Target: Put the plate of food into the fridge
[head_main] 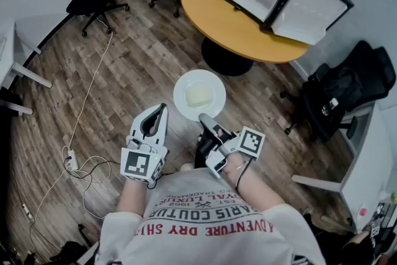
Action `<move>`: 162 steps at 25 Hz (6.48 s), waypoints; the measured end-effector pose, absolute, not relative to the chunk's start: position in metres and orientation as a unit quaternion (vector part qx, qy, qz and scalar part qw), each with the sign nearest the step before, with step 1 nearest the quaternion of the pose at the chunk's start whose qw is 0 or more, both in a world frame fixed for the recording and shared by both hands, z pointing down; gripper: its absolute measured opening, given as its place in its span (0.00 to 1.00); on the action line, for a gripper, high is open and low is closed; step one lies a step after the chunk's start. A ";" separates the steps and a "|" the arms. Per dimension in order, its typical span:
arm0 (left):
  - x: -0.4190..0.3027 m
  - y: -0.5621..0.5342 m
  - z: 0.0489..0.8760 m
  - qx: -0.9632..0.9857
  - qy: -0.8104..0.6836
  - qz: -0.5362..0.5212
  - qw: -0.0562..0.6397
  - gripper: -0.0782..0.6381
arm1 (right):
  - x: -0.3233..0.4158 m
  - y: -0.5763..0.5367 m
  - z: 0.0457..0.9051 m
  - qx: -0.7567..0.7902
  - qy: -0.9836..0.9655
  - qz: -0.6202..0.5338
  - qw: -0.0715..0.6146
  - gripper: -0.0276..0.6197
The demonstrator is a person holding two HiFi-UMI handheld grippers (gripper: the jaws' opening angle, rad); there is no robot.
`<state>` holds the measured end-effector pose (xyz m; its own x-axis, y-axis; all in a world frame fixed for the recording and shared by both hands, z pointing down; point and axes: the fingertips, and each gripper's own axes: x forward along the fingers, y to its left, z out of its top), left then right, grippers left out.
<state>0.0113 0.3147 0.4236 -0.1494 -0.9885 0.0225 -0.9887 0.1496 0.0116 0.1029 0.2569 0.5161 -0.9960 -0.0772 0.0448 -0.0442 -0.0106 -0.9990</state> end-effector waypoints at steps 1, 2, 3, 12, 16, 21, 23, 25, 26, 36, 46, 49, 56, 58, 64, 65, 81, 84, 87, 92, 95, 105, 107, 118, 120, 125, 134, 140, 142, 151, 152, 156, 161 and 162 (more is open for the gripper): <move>0.008 0.306 0.425 0.650 -0.760 0.005 0.013 0.15 | 0.098 0.248 0.518 -0.041 0.702 -0.711 0.008 0.10; 0.005 0.296 0.426 0.649 -0.761 0.007 0.013 0.15 | 0.094 0.238 0.520 -0.040 0.700 -0.713 0.005 0.10; 0.002 0.286 0.427 0.647 -0.762 0.008 0.014 0.15 | 0.090 0.227 0.521 -0.039 0.699 -0.714 0.002 0.10; -0.032 0.159 0.414 0.631 -0.776 0.006 0.010 0.15 | 0.050 0.096 0.502 -0.020 0.704 -0.710 -0.001 0.10; -0.042 0.108 0.407 0.630 -0.776 0.007 0.003 0.15 | 0.036 0.046 0.495 -0.010 0.707 -0.707 -0.003 0.10; -0.050 0.060 0.408 0.626 -0.780 0.004 0.006 0.15 | 0.031 -0.002 0.499 -0.014 0.707 -0.707 -0.012 0.10; -0.052 0.042 0.409 0.630 -0.776 0.008 0.012 0.15 | 0.029 -0.020 0.500 -0.021 0.707 -0.707 -0.009 0.10; -0.056 0.025 0.411 0.633 -0.774 0.013 0.017 0.15 | 0.027 -0.037 0.503 -0.027 0.704 -0.709 -0.005 0.10; -0.058 0.018 0.413 0.636 -0.772 0.012 0.018 0.15 | 0.026 -0.044 0.505 -0.030 0.703 -0.710 -0.003 0.10; -0.095 -0.065 0.432 0.695 -0.719 0.011 0.016 0.15 | 0.001 -0.112 0.519 -0.092 0.699 -0.707 0.051 0.10; -0.155 -0.161 0.416 0.777 -0.629 0.014 0.016 0.15 | -0.042 -0.185 0.510 -0.188 0.674 -0.699 0.144 0.10; -0.184 -0.187 0.410 0.800 -0.599 0.012 0.019 0.15 | -0.068 -0.203 0.503 -0.211 0.668 -0.693 0.172 0.10; -0.218 -0.236 0.410 0.855 -0.519 0.020 0.017 0.15 | -0.104 -0.235 0.500 -0.270 0.645 -0.677 0.231 0.10; -0.226 -0.246 0.409 0.865 -0.501 0.020 0.016 0.15 | -0.110 -0.241 0.500 -0.285 0.638 -0.672 0.244 0.10; -0.237 -0.268 0.412 0.883 -0.468 0.016 0.024 0.15 | -0.118 -0.257 0.501 -0.319 0.628 -0.659 0.263 0.10; -0.238 -0.271 0.413 0.884 -0.466 0.015 0.026 0.15 | -0.119 -0.259 0.500 -0.323 0.629 -0.657 0.262 0.10; -0.222 -0.319 0.408 0.884 -0.467 0.014 0.022 0.15 | -0.110 -0.322 0.487 -0.323 0.624 -0.655 0.277 0.10; -0.218 -0.333 0.410 0.883 -0.469 0.018 0.026 0.15 | -0.108 -0.337 0.485 -0.325 0.621 -0.656 0.279 0.10; -0.218 -0.346 0.410 0.882 -0.471 0.019 0.025 0.15 | -0.108 -0.354 0.483 -0.327 0.623 -0.653 0.279 0.10; -0.222 -0.361 0.407 0.880 -0.473 0.019 0.023 0.15 | -0.110 -0.378 0.481 -0.329 0.621 -0.655 0.277 0.10; -0.224 -0.366 0.407 0.880 -0.473 0.017 0.025 0.15 | -0.114 -0.388 0.482 -0.329 0.620 -0.656 0.277 0.10; -0.232 -0.378 0.418 0.878 -0.477 0.024 0.039 0.15 | -0.121 -0.414 0.491 -0.349 0.600 -0.658 0.292 0.10; -0.231 -0.378 0.419 0.878 -0.476 0.026 0.041 0.15 | -0.120 -0.417 0.491 -0.353 0.602 -0.654 0.292 0.10; -0.226 -0.380 0.425 0.882 -0.468 0.031 0.045 0.15 | -0.121 -0.436 0.491 -0.368 0.627 -0.625 0.283 0.21; -0.227 -0.380 0.427 0.881 -0.469 0.033 0.045 0.15 | -0.121 -0.437 0.493 -0.369 0.627 -0.625 0.282 0.24; -0.227 -0.382 0.427 0.880 -0.471 0.032 0.047 0.14 | -0.118 -0.442 0.497 -0.379 0.630 -0.620 0.274 0.27; -0.225 -0.381 0.421 0.880 -0.472 0.035 0.039 0.15 | -0.121 -0.433 0.494 -0.367 0.635 -0.624 0.270 0.27; -0.222 -0.371 0.421 0.884 -0.465 0.037 0.037 0.15 | -0.128 -0.403 0.481 -0.359 0.695 -0.582 0.222 0.10; -0.221 -0.367 0.421 0.886 -0.460 0.038 0.037 0.15 | -0.126 -0.394 0.473 -0.370 0.728 -0.542 0.200 0.09; -0.219 -0.345 0.416 0.894 -0.445 0.036 0.033 0.15 | -0.104 -0.360 0.434 -0.442 0.851 -0.264 0.098 0.09; -0.220 -0.343 0.416 0.894 -0.445 0.036 0.033 0.15 | -0.104 -0.356 0.432 -0.450 0.862 -0.222 0.072 0.09; -0.221 -0.338 0.415 0.895 -0.443 0.036 0.029 0.15 | -0.104 -0.343 0.430 -0.464 0.877 -0.127 0.009 0.09; -0.222 -0.336 0.413 0.896 -0.442 0.033 0.024 0.15 | -0.109 -0.328 0.431 -0.465 0.883 -0.044 -0.047 0.09; -0.223 -0.336 0.413 0.896 -0.443 0.033 0.024 0.15 | -0.110 -0.326 0.430 -0.465 0.883 -0.035 -0.053 0.09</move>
<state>-0.2229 -0.3355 0.4129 0.6058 -0.7915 0.0809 -0.7947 -0.6069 0.0142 -0.1100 -0.3257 0.4304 -0.5618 -0.8176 0.1264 -0.8250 0.5650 -0.0120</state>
